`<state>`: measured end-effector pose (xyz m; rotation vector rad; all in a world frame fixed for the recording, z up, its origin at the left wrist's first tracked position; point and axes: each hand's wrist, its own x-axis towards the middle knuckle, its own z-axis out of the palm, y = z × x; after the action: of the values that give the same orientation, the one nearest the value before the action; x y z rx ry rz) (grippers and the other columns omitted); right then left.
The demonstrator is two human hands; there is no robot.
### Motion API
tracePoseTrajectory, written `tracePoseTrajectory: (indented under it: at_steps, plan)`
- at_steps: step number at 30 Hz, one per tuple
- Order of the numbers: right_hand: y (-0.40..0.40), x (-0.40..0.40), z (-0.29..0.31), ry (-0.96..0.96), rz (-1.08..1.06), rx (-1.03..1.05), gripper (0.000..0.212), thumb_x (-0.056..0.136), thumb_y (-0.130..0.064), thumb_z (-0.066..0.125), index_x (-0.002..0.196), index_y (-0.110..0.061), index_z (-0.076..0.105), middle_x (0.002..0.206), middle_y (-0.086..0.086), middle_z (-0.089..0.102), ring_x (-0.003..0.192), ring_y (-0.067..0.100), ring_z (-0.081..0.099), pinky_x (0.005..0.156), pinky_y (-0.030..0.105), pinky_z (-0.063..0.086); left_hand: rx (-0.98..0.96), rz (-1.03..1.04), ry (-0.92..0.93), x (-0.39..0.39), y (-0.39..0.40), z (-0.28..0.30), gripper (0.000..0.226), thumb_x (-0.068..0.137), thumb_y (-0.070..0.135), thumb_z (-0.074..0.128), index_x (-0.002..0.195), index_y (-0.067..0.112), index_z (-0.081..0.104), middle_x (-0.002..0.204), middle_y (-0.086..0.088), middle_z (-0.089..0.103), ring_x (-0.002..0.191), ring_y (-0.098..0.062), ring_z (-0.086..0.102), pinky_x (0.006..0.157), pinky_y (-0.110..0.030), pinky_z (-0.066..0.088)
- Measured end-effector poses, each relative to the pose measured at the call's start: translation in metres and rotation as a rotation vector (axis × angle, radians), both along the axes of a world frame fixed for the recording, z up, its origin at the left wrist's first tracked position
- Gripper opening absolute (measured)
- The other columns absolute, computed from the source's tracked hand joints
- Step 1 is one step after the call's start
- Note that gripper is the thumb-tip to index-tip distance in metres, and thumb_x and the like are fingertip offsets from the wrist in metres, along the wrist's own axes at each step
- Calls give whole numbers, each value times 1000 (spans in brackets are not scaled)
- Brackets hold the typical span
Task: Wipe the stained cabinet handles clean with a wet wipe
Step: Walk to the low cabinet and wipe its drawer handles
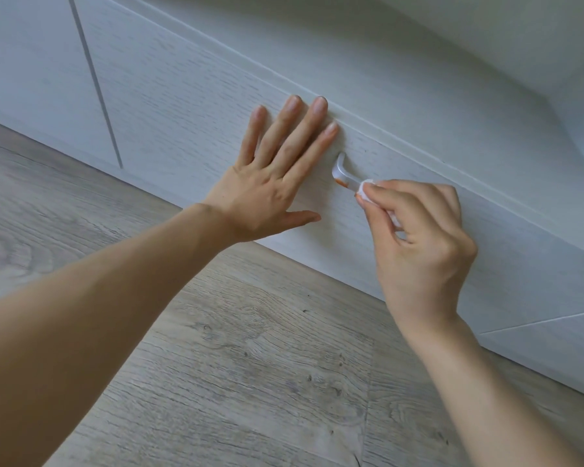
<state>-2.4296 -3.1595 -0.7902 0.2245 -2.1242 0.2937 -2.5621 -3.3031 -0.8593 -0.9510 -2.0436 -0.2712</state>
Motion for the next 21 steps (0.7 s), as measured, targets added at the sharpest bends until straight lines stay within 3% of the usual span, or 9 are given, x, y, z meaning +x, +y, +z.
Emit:
tracePoseTrajectory:
  at_steps: [4, 10, 14, 17, 21]
  plan:
    - [-8, -11, 3, 3, 37, 93, 5, 85, 1, 68, 83, 0, 73, 81, 8, 70, 71, 27, 58, 76, 13, 40, -4, -4, 13, -3, -14, -7, 106, 82, 59, 57, 151, 10, -8, 155, -12, -1, 144, -23, -16, 118, -42, -9]
    - [-7, -12, 3, 22, 24, 101, 8, 85, 1, 68, 78, -1, 72, 77, 9, 69, 70, 25, 56, 76, 9, 36, -9, 14, 7, -3, -10, -11, 109, 82, 64, 52, 149, 9, -15, 154, -12, -6, 143, -25, -21, 116, -44, -13]
    - [-16, -15, 4, 11, -17, 30, 9, 83, 0, 70, 74, -1, 70, 70, 7, 66, 67, 24, 54, 69, 11, 35, 1, 24, 17, -3, -5, -11, 111, 82, 67, 49, 149, 6, -14, 153, -15, 0, 142, -38, -6, 115, -46, -12]
    - [-15, -9, 5, -11, -1, -113, 3, 81, -2, 72, 77, -2, 71, 73, 6, 67, 67, 25, 57, 67, 9, 37, 16, 28, 27, -3, -3, -12, 110, 80, 67, 52, 149, 5, -7, 152, -14, 4, 139, -38, -2, 114, -47, -13]
    - [-15, -10, 6, -23, 5, -27, 6, 80, 2, 71, 75, 0, 71, 75, 8, 69, 68, 28, 58, 72, 10, 36, 26, 28, 35, -4, -3, -13, 113, 80, 67, 52, 149, 5, -12, 152, -14, 4, 139, -35, -4, 114, -46, -12]
